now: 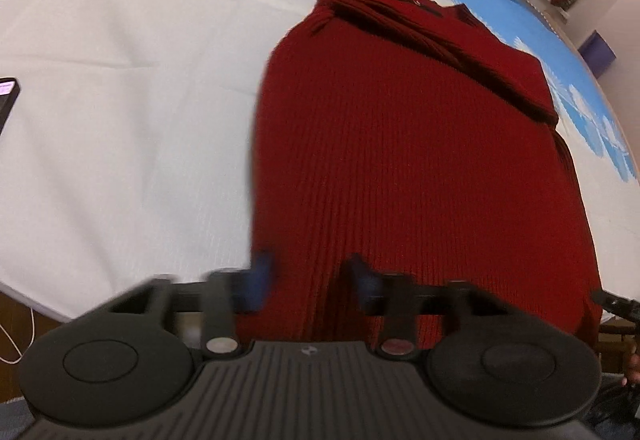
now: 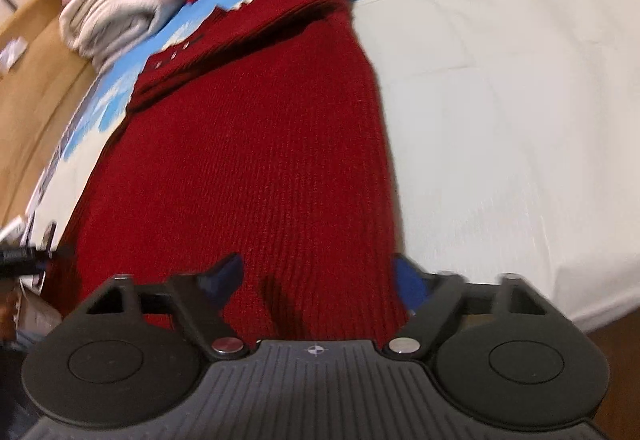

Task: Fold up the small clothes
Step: 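Grasp one side edge with the right gripper while the left gripper grasps the other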

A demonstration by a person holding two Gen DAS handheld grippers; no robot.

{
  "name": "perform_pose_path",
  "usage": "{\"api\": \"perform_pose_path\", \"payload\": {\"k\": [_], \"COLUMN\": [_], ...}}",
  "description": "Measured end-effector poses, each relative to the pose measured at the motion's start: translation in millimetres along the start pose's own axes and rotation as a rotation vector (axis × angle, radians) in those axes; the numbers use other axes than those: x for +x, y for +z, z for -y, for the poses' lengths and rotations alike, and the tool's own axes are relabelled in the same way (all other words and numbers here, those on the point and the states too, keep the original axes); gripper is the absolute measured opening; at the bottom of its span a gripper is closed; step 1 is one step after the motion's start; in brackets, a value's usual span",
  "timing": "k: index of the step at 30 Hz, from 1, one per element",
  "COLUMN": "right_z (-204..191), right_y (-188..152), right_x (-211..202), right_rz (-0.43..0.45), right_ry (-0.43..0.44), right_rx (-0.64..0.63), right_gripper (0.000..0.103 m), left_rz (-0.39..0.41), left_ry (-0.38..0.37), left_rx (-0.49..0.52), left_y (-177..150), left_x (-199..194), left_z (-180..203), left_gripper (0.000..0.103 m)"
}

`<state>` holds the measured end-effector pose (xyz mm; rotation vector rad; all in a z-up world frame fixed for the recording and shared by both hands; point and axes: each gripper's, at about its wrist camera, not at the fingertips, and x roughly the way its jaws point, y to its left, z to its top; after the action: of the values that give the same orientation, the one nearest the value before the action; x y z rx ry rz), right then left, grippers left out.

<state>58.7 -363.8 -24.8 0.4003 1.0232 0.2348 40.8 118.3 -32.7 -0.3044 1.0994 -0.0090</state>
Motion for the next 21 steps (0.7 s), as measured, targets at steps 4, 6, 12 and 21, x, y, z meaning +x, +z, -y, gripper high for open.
{"api": "perform_pose_path", "payload": {"k": [4,6,12,21], "right_z": [4,2,-3,-9], "right_y": [-9,-13,-28,-48], "right_x": [-5,-10,-45,-106], "right_rz": [0.033,0.060,0.160,0.153], "right_ry": [-0.027,-0.043,-0.010,0.058], "right_rx": [0.090,0.109,0.163,0.234], "right_gripper": [0.020,0.019,0.018,0.018], "left_rz": [0.039,0.060,0.086,0.050], "left_ry": [-0.003,-0.008,-0.096,-0.235], "left_rx": [-0.106,-0.125,-0.160,-0.139], "left_y": [-12,-18,-38,-67], "left_x": [-8,-17,-53,-96], "left_z": [-8,-9,-11,-3], "left_gripper": [0.011,0.010,0.010,0.010]}}
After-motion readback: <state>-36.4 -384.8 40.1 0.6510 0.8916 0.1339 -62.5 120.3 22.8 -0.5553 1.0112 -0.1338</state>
